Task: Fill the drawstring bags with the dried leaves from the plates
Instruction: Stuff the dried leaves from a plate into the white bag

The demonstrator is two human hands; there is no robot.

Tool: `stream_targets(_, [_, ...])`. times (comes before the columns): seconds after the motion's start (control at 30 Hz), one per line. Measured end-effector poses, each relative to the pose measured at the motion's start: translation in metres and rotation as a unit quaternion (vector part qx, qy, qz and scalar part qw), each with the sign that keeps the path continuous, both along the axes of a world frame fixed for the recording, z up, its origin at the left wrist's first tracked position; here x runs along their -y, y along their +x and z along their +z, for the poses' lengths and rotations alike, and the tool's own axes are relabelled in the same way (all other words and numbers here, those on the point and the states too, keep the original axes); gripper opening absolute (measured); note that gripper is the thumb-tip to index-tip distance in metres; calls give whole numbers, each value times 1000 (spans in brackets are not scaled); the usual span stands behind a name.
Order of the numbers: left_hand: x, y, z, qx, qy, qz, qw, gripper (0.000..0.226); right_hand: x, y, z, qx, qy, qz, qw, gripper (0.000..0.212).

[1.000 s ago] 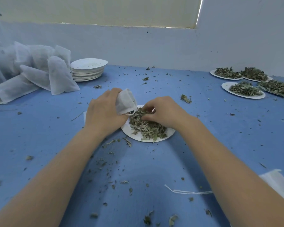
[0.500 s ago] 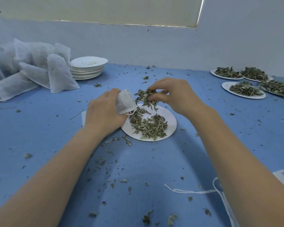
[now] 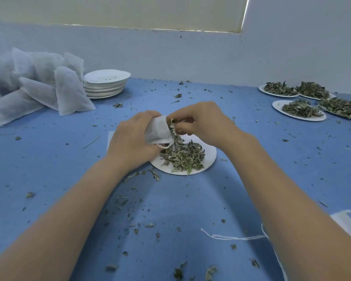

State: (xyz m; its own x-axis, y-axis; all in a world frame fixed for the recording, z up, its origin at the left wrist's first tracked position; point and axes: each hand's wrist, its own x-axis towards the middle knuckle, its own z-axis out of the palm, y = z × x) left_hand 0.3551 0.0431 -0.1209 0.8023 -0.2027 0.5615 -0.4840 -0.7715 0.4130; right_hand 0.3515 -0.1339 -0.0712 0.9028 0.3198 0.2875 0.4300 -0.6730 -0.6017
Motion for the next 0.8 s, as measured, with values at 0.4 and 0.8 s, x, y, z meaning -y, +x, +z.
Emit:
stream_targets(0.4, [5, 2, -1, -12, -16, 27, 999, 52, -15, -1, -1, 30, 3, -35, 999, 29])
stream_targets(0.8, [6, 1, 2, -20, -22, 61, 998, 46, 0, -3, 2, -208, 232, 119, 943, 29])
